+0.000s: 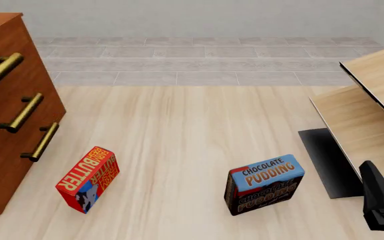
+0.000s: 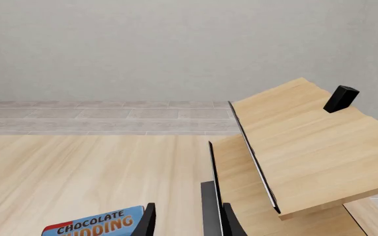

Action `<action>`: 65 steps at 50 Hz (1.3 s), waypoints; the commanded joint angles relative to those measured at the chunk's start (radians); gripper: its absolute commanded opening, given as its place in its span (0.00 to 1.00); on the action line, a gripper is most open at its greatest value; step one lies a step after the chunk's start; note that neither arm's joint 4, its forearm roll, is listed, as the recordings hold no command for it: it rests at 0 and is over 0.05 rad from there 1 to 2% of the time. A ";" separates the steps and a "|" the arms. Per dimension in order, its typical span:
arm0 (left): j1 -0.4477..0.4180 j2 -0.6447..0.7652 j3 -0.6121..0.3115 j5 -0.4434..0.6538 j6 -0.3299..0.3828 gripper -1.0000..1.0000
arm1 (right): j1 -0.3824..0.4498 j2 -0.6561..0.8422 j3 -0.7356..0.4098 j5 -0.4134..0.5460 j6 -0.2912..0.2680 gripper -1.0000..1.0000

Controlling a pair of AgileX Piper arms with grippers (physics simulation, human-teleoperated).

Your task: Close the top drawer of the cabinet and put the bowl on top of it.

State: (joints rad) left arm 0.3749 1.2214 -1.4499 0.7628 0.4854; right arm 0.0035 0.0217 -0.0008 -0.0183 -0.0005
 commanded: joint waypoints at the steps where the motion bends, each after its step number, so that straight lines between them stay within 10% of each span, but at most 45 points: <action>1: 0.026 0.028 -0.008 -0.027 0.002 0.00 | -0.001 -0.004 0.000 0.004 0.000 1.00; 40: 0.051 0.047 0.109 -0.115 0.013 0.00 | -0.001 -0.004 0.000 0.003 0.000 1.00; 41: 0.057 0.045 0.115 -0.107 0.018 1.00 | -0.001 -0.004 0.000 0.004 0.000 1.00; 65: 0.024 0.014 -0.023 -0.018 -0.001 1.00 | -0.001 -0.004 0.000 0.004 0.001 1.00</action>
State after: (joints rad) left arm 0.4123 1.2510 -1.4210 0.7021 0.4923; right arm 0.0035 0.0218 -0.0008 -0.0183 -0.0005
